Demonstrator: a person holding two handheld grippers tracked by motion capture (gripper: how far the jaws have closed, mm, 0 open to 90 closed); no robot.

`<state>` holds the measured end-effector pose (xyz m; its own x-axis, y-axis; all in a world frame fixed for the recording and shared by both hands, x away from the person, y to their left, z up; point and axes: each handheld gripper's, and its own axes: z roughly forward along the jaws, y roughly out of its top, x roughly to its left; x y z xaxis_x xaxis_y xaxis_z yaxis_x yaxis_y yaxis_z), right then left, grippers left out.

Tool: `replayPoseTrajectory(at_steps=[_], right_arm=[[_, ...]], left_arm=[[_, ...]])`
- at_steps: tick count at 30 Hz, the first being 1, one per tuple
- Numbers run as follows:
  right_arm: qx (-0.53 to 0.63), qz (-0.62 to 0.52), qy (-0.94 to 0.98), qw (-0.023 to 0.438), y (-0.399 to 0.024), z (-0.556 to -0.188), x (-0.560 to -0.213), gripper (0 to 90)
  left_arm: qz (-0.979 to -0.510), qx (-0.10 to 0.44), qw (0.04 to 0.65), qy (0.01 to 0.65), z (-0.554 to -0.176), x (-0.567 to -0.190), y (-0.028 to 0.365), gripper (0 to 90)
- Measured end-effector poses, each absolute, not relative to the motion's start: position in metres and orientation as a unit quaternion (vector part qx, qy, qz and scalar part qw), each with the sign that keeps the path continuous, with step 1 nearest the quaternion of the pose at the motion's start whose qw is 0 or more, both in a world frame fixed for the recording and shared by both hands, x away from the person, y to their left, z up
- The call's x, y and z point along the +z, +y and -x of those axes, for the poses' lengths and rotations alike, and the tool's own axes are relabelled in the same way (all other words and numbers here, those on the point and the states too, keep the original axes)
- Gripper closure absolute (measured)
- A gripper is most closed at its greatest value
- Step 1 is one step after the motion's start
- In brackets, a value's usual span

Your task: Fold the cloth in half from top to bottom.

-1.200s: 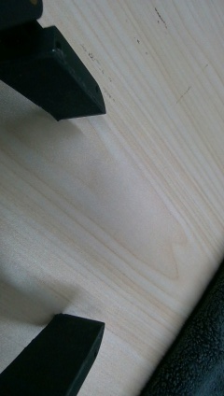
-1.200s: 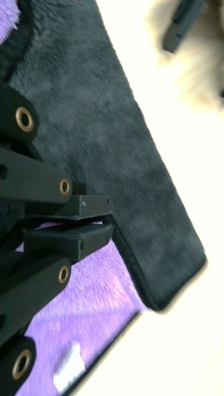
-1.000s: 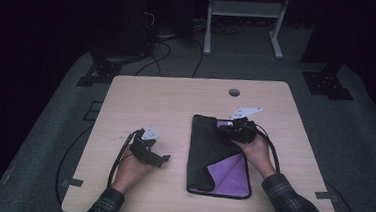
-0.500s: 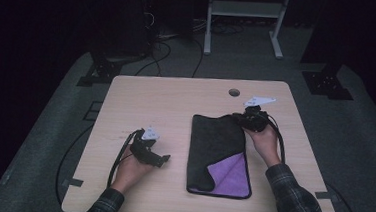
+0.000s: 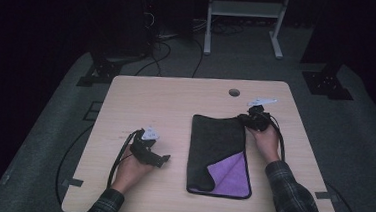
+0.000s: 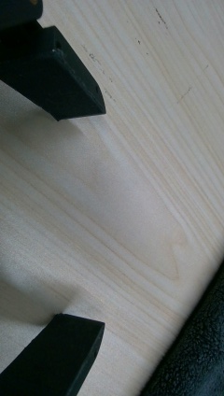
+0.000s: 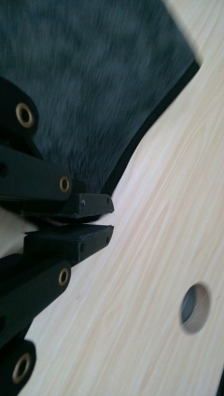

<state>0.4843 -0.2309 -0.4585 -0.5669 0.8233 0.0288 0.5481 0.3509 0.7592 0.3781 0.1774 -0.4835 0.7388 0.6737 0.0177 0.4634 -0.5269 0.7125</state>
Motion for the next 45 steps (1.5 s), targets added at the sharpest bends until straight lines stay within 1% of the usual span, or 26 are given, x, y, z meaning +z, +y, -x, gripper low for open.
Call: replayPoseTrajectory(at_steps=[2,4,7,10,12,15,17,22,25,35,45], right_arm=[[0.361,-0.436,0.801,0.197,-0.235,-0.485,-0.463,78.3],[0.361,-0.44,0.798,0.201,-0.239,-0.486,-0.463,73.2],[0.369,-0.441,0.795,0.195,-0.245,-0.483,-0.459,69.4],[0.37,-0.434,0.798,0.195,-0.247,-0.475,-0.454,62.5],[0.379,-0.435,0.796,0.182,-0.249,-0.469,-0.449,58.1],[0.401,-0.437,0.787,0.169,-0.25,-0.459,-0.443,56.5],[0.406,-0.43,0.789,0.168,-0.248,-0.452,-0.438,55.3],[0.416,-0.415,0.794,0.154,-0.241,-0.438,-0.432,48.1],[0.421,-0.401,0.8,0.148,-0.237,-0.429,-0.429,45.4],[0.436,-0.361,0.815,0.123,-0.222,-0.392,-0.424,41.2],[0.442,-0.314,0.836,0.087,-0.199,-0.355,-0.428,40.7]], left_arm=[[-0.861,0.147,0.357,0.33,-0.378,-0.484,0.177,0.0],[-0.861,0.147,0.357,0.33,-0.378,-0.484,0.177,0.0],[-0.861,0.147,0.357,0.33,-0.378,-0.484,0.177,0.0],[-0.861,0.147,0.357,0.33,-0.378,-0.484,0.177,0.0],[-0.861,0.147,0.357,0.33,-0.378,-0.484,0.177,0.0],[-0.861,0.147,0.357,0.33,-0.378,-0.484,0.177,0.0],[-0.861,0.147,0.357,0.331,-0.378,-0.484,0.177,0.0],[-0.861,0.148,0.357,0.331,-0.378,-0.483,0.177,0.0],[-0.861,0.148,0.357,0.332,-0.378,-0.484,0.177,0.0],[-0.86,0.148,0.357,0.333,-0.378,-0.484,0.177,0.0],[-0.859,0.149,0.359,0.334,-0.377,-0.484,0.177,0.0]])
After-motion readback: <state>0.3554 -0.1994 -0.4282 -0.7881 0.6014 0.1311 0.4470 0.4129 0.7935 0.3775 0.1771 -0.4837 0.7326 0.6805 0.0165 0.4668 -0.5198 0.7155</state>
